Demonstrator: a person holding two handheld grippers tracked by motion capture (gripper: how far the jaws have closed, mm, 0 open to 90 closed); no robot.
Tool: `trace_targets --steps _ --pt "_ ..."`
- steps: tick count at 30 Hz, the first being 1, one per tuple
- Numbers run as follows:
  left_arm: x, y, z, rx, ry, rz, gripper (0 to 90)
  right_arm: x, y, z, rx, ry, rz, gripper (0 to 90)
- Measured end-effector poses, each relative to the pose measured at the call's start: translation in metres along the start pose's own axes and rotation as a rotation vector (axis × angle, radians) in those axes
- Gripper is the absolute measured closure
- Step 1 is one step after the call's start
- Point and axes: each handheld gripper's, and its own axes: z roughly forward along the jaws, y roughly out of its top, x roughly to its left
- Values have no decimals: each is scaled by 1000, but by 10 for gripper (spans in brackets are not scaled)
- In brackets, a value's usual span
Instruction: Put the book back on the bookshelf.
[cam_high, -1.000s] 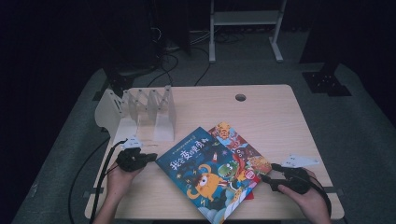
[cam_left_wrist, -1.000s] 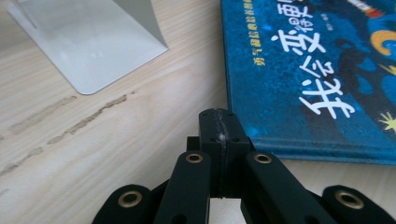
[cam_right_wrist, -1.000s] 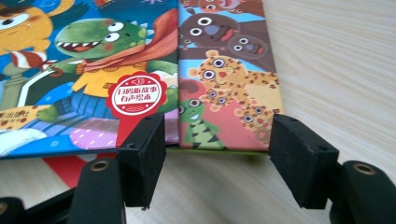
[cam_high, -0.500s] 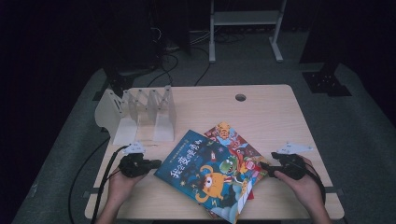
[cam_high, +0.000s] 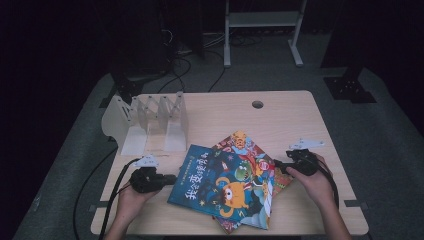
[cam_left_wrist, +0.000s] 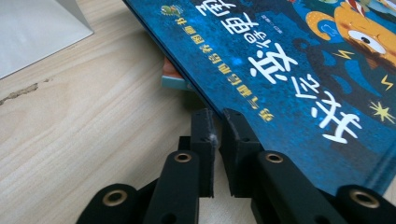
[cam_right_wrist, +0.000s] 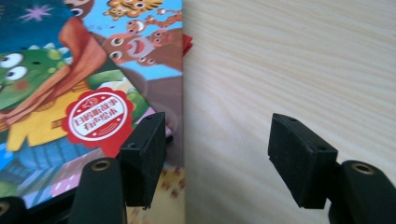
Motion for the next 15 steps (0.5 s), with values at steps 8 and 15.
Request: trace_targets --steps 8,15 --pt "0 -3 -5 -19 26 -10 588 10 -5 -17 -34 19 -14 375" --pt "1 -2 -7 -44 76 -58 272 24 -17 -31 -45 96 -53 491"
